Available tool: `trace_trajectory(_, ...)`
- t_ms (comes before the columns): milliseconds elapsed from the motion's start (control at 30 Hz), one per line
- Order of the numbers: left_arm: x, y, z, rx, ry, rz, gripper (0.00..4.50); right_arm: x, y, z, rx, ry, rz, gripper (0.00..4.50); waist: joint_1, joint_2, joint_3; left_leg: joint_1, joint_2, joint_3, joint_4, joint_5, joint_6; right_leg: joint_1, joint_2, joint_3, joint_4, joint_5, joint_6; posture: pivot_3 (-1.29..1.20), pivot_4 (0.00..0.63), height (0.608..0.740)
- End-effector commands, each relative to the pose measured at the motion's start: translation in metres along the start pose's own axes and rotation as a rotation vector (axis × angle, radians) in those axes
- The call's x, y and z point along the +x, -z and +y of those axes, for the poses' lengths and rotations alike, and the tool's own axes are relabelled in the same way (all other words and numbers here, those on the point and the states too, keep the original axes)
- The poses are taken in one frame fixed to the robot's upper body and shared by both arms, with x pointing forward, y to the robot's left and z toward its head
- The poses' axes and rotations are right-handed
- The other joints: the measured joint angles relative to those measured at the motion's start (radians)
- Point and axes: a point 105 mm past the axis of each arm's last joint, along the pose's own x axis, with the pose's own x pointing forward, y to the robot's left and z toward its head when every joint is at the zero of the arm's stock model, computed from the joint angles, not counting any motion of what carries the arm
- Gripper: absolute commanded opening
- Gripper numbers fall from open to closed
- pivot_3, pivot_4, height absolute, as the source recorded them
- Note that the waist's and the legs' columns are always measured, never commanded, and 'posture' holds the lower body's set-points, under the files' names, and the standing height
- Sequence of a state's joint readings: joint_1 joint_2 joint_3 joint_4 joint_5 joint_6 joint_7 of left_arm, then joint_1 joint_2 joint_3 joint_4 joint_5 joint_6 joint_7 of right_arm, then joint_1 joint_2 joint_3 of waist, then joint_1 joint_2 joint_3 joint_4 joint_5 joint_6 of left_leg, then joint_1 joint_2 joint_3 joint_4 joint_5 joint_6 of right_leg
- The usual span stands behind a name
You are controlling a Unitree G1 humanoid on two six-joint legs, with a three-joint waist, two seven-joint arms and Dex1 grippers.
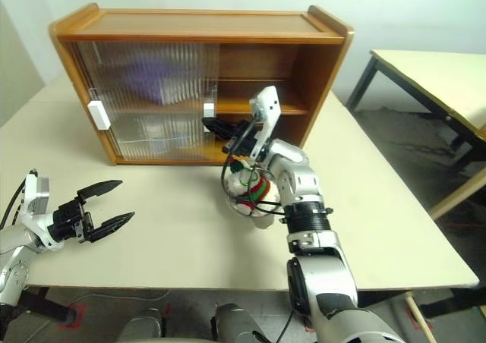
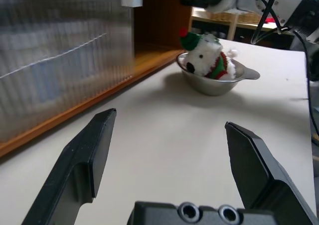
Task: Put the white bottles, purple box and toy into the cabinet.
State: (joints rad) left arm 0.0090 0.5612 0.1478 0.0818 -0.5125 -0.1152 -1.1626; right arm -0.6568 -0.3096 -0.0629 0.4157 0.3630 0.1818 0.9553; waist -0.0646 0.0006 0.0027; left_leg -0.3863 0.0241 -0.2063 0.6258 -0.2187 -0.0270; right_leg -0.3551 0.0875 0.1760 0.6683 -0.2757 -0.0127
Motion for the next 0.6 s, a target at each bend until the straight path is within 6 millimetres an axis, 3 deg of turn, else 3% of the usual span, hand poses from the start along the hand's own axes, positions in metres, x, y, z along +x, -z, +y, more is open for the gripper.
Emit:
trace_trajectory(33, 0.001, -0.001, 0.0, -0.003, 0.002, -0.003, 4.5, -0.025, 0.001, -0.01, 0.02, 0.021, 0.03, 0.98, 0.005, 0.0, 0.0, 0.0, 0.0, 0.0, 0.0, 0.0, 0.0, 0.0, 0.0, 0.0, 0.0, 0.0, 0.0, -0.09, 0.0, 0.74)
trace_trajectory(233, 0.003, -0.002, 0.0, -0.005, 0.012, -0.01, 4.5, -0.088, -0.011, -0.033, 0.02, 0.1, 0.137, 3.24, 0.012, 0.0, 0.0, -0.001, -0.001, 0.001, 0.001, -0.001, -0.002, 0.001, 0.0, 0.0, 0.0, -0.001, 0.0, -0.1, 0.0, 0.74)
trace_trajectory(333, 0.004, 0.0, -0.002, -0.02, 0.03, -0.012, 4.5, -0.112, -0.015, -0.019, 0.094, 0.008, 0.276, 4.38, 0.011, 0.0, 0.0, 0.0, -0.001, 0.005, 0.001, -0.001, -0.003, 0.003, 0.002, -0.002, 0.0, -0.003, 0.002, -0.11, 0.0, 0.74)
trace_trajectory(433, 0.005, 0.0, -0.003, -0.03, 0.041, -0.02, 4.5, -0.124, -0.018, -0.003, 0.147, -0.067, 0.377, 4.45, 0.002, 0.0, 0.0, 0.003, -0.001, 0.012, 0.001, -0.002, -0.004, 0.006, 0.004, -0.002, 0.0, -0.011, 0.015, -0.13, 0.0, 0.74)
trace_trajectory(600, 0.008, -0.001, -0.007, -0.034, 0.083, -0.03, 4.5, -0.131, -0.014, 0.019, 0.176, -0.165, 0.535, 4.45, -0.008, -0.002, -0.001, 0.004, -0.004, 0.016, 0.008, -0.003, -0.003, 0.009, 0.002, 0.002, 0.0, -0.012, 0.02, -0.13, 0.0, 0.74)
